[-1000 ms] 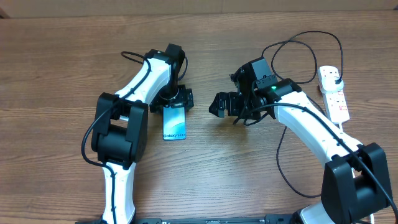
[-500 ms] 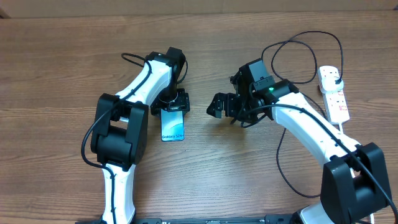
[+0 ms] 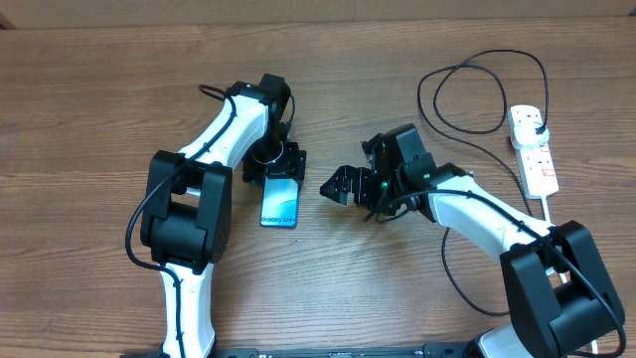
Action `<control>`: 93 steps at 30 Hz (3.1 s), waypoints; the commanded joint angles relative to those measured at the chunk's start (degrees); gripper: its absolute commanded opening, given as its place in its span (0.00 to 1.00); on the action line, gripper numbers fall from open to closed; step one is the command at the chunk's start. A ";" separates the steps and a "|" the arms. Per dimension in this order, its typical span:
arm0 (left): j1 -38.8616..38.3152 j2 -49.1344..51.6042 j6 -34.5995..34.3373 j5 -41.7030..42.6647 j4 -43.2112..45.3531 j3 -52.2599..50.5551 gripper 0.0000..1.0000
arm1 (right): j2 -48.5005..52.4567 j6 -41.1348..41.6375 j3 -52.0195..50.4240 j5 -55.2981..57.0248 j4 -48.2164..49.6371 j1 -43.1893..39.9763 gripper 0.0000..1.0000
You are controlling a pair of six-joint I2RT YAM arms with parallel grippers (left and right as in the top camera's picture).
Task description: Plug charger to phone and switch on socket
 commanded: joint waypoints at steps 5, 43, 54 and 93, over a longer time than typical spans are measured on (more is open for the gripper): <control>-1.25 5.92 4.24 13.00 2.10 -3.34 0.79 | 4.11 5.31 -1.18 -3.28 5.92 4.96 1.00; -1.25 5.92 5.79 18.12 1.51 -3.34 0.99 | 8.46 13.35 -1.16 2.38 17.31 8.33 0.06; 0.02 3.26 12.85 31.82 1.62 -2.43 0.91 | 5.05 12.87 -0.94 -6.80 17.35 3.65 0.04; 10.12 -15.74 26.56 77.50 5.77 -1.84 0.34 | 0.87 24.11 -0.94 -24.26 42.99 -2.58 0.04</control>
